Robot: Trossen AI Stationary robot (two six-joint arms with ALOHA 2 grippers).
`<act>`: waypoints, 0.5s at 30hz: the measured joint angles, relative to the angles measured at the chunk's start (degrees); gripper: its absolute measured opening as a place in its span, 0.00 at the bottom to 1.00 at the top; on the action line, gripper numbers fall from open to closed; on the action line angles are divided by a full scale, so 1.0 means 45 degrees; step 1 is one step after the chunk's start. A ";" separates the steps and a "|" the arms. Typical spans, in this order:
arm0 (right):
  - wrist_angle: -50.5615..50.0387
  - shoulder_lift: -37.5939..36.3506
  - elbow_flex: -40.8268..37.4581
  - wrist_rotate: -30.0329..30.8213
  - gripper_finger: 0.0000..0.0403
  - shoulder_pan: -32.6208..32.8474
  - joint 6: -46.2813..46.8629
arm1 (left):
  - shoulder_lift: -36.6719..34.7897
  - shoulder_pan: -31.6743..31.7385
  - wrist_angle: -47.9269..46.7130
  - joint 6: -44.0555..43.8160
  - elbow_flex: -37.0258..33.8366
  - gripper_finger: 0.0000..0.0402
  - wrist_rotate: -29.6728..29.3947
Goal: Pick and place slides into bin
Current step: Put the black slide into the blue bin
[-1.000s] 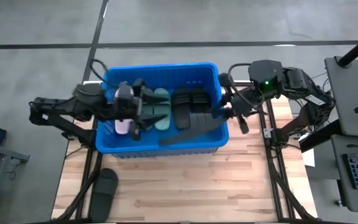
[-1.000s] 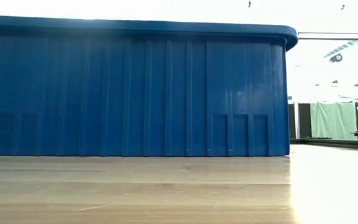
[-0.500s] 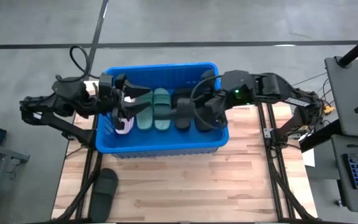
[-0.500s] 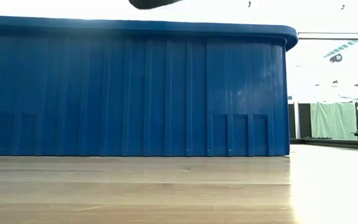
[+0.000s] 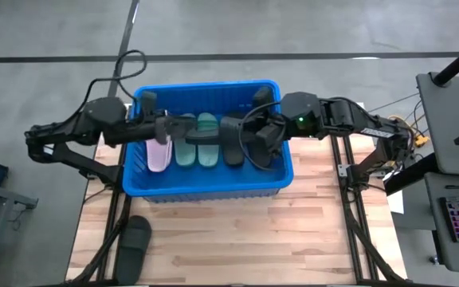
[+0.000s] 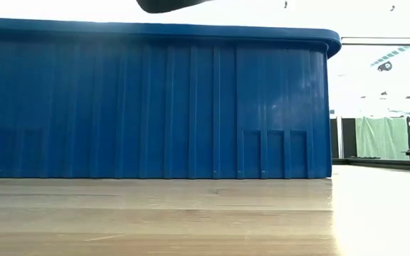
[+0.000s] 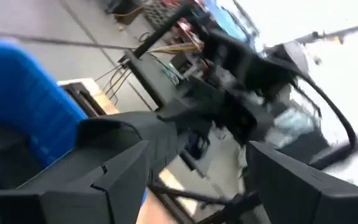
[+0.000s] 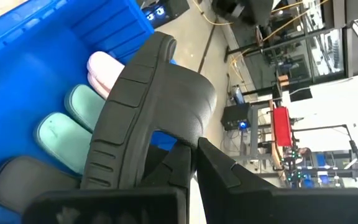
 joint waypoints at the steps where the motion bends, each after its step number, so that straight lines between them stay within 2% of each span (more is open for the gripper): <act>1: 0.0070 0.0012 -0.0014 0.0000 0.02 0.0002 -0.0025 | 0.0094 0.0165 0.0010 -0.0580 0.0000 0.63 0.0004; 3: 0.0165 0.0029 -0.0054 0.0002 0.02 0.0002 -0.0094 | 0.0234 0.0474 -0.0077 -0.1174 0.0000 0.63 0.0176; 7: 0.0136 0.0029 -0.0151 0.0078 0.02 -0.0008 -0.0201 | 0.0526 0.0963 -0.0094 -0.1181 0.0000 0.63 0.1165; 15: 0.0145 0.0029 -0.0155 0.0047 0.02 -0.0003 0.0003 | 0.1517 0.1245 -0.0440 -0.0330 0.0003 0.63 0.1808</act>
